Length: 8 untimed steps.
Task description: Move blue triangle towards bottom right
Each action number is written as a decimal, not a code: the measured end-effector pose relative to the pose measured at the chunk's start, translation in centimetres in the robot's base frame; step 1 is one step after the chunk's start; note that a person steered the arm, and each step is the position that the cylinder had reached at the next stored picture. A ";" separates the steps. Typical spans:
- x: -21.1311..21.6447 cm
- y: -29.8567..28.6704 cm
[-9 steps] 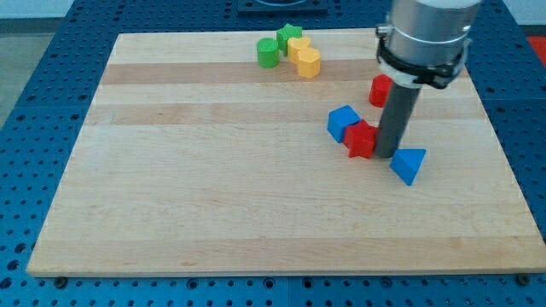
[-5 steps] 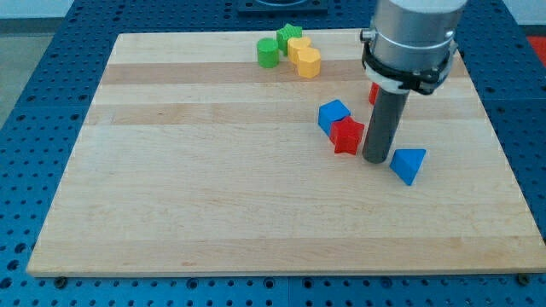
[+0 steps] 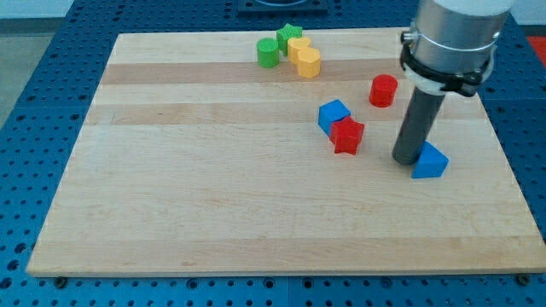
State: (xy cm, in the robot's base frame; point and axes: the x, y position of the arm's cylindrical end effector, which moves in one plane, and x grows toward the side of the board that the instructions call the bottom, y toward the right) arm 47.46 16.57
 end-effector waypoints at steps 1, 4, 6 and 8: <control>-0.6 1.8; 1.2 4.4; 2.7 4.4; 1.3 7.5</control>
State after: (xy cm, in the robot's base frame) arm 48.74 24.11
